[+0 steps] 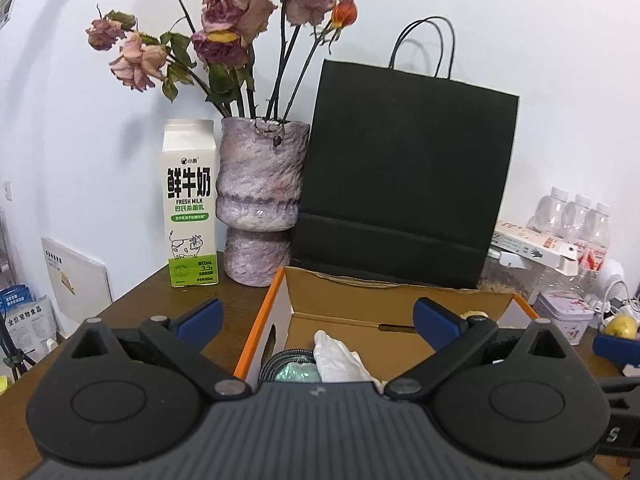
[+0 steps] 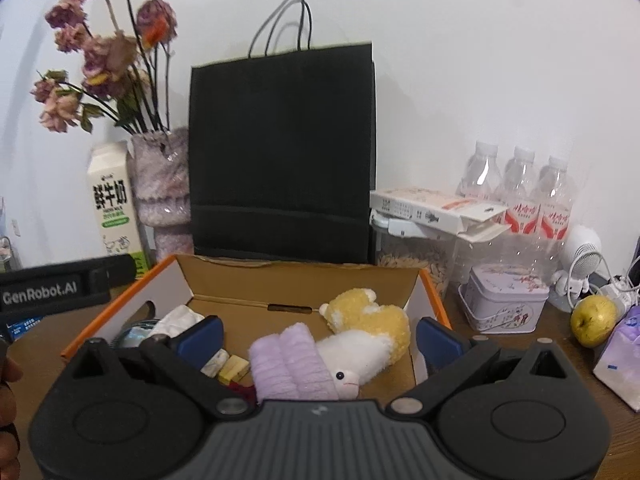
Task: Organize objects
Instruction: 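Open both grippers to drop the tissue and fluffy item into the box, then move both tools back toward the navy pouch and lilac drawstring pouch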
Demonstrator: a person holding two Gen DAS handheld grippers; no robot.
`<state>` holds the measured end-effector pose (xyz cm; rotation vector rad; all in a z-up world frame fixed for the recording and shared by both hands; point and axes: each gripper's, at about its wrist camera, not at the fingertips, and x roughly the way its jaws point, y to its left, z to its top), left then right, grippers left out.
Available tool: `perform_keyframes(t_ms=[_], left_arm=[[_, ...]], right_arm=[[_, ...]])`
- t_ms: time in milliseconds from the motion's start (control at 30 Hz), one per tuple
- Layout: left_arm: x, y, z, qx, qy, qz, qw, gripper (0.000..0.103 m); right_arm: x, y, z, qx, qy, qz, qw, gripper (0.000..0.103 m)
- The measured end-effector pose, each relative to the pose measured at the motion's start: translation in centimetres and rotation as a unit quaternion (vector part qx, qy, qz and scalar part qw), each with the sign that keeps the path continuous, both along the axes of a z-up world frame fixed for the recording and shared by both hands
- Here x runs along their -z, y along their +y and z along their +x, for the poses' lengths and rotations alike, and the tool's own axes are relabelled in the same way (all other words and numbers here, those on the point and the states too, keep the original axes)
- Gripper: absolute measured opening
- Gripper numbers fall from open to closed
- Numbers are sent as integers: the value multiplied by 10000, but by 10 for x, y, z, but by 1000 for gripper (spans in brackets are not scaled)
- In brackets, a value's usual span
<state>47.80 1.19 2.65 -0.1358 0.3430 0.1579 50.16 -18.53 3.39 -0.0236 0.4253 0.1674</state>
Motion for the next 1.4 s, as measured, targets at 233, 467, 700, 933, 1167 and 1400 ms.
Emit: perform_keyframes(t_ms=[233,467,700,933,1167,1400], left_arm=[[-9,-2,-30,186,-54,31,9998,103],[-14,-1,-62,322,-99,60,9994,103],[-14,6,-96,440,-5,42,9990,103],[-11,13,-130,571,144,22,9983,103],[-6,20,-167,718,293,29,9970,103],[10,29,-195,804,563,124,9951,103]], right_arm=[[-13,-2,-29,-68,-164,-71,9998,103],[-19,-7,-61,-95,-299,-112,9994,103],[-16,-13,-97,-107,-329,-201,9992,103],[-11,-11,-133,-157,-321,-324,9988,103],[2,-8,-175,-253,-185,-505,9982,103],[19,-8,-212,-407,83,-566,9975,103]])
